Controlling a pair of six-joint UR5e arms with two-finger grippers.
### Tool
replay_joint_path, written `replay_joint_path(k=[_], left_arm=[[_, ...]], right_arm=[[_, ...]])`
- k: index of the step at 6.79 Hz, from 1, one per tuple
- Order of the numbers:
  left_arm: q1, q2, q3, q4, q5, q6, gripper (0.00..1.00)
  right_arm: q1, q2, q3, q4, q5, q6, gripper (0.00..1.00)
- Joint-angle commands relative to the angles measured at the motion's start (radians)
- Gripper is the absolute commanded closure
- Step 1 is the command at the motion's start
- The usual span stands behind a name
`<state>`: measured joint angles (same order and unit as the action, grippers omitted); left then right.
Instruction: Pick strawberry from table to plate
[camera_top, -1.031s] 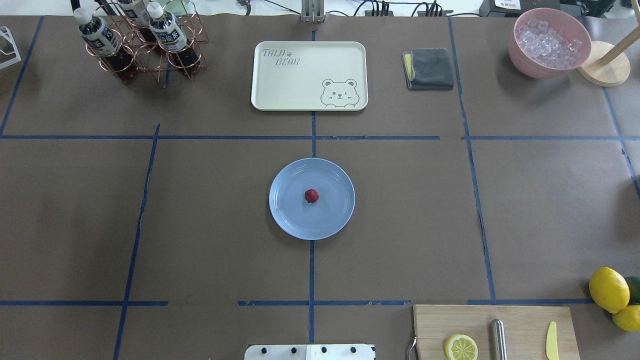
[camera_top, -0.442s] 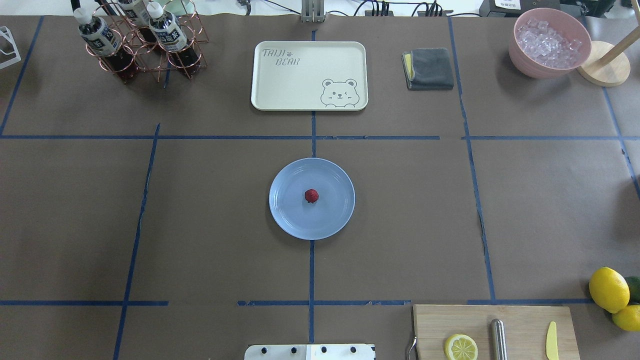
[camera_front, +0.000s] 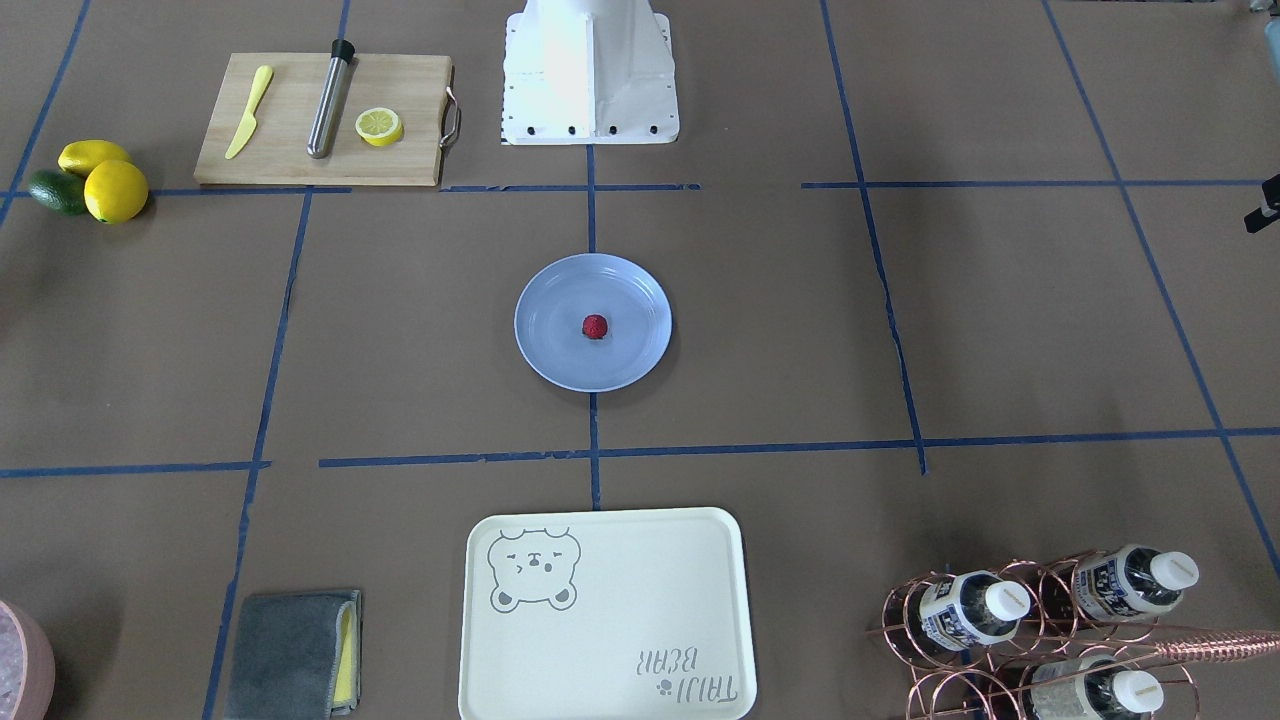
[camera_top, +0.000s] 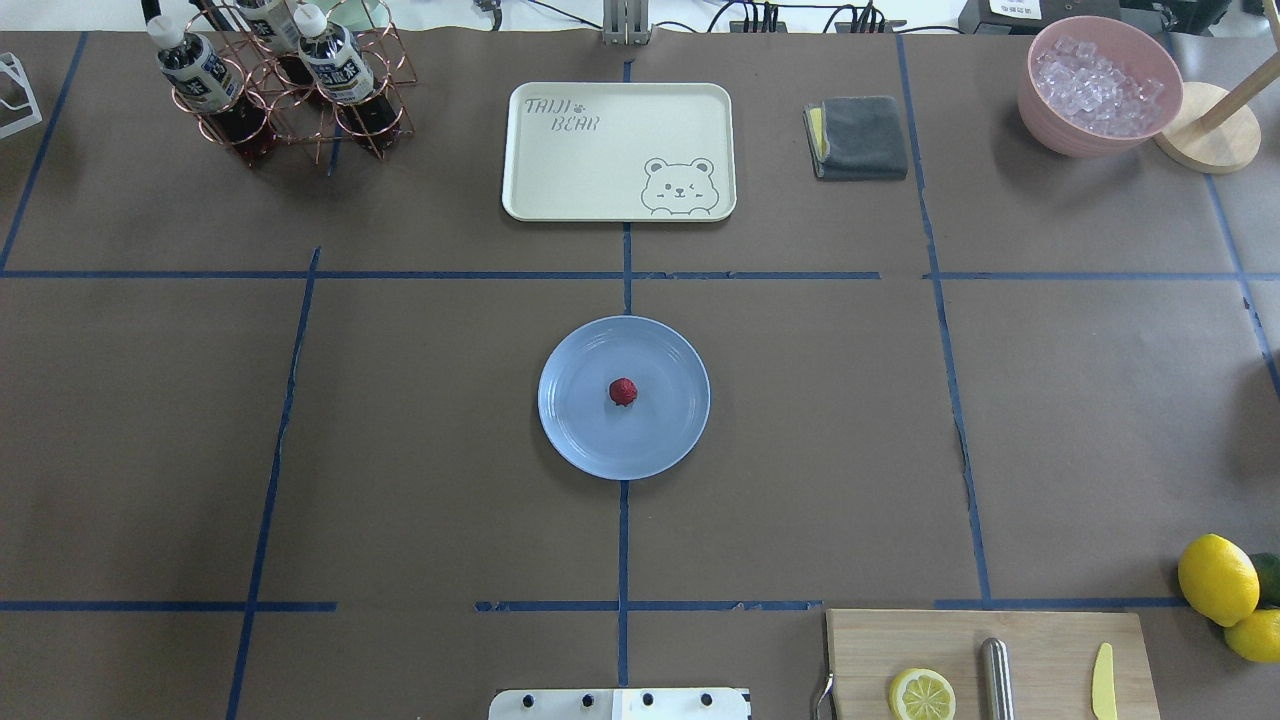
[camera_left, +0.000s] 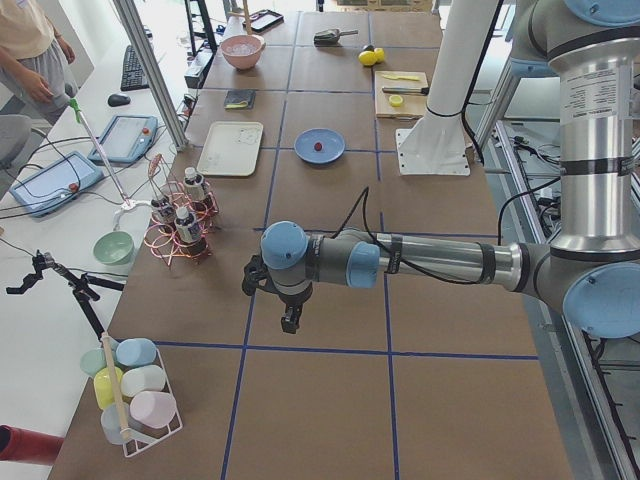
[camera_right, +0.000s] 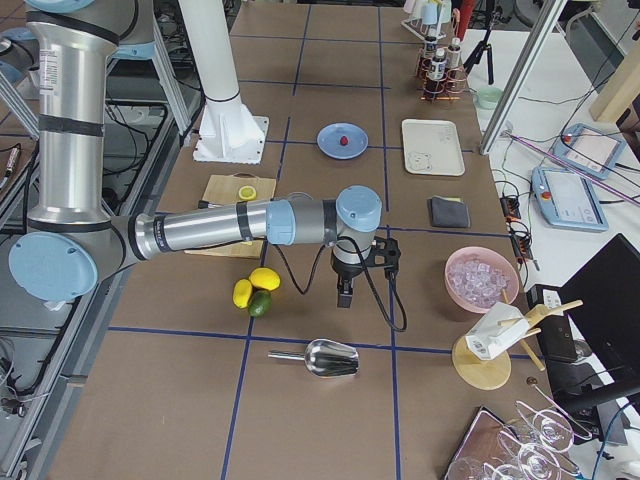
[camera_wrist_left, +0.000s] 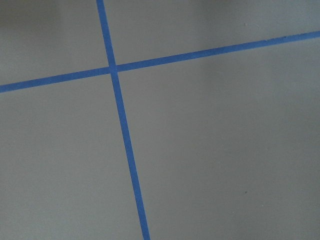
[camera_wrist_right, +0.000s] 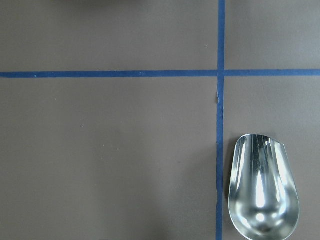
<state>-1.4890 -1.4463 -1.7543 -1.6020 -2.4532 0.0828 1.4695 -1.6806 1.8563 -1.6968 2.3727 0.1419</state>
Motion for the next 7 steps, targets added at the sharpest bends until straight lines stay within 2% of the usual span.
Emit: replay_joint_path(k=[1, 2, 4, 7], left_arm=[[-0.004, -0.006, 0.010, -0.015, 0.000, 0.022, 0.00], [-0.002, -0.035, 0.039, -0.024, 0.014, 0.022, 0.00], [-0.004, -0.064, 0.035, -0.025, 0.013, 0.023, 0.00], [-0.005, -0.062, 0.036, -0.024, 0.020, 0.023, 0.00]], right_arm=[[0.000, -0.027, -0.011, 0.006, 0.003, -0.007, 0.00], [0.000, -0.024, -0.011, 0.008, -0.001, -0.008, 0.00], [-0.006, -0.016, -0.009, 0.008, -0.001, -0.002, 0.00], [-0.046, -0.014, -0.009, 0.009, -0.001, -0.002, 0.00]])
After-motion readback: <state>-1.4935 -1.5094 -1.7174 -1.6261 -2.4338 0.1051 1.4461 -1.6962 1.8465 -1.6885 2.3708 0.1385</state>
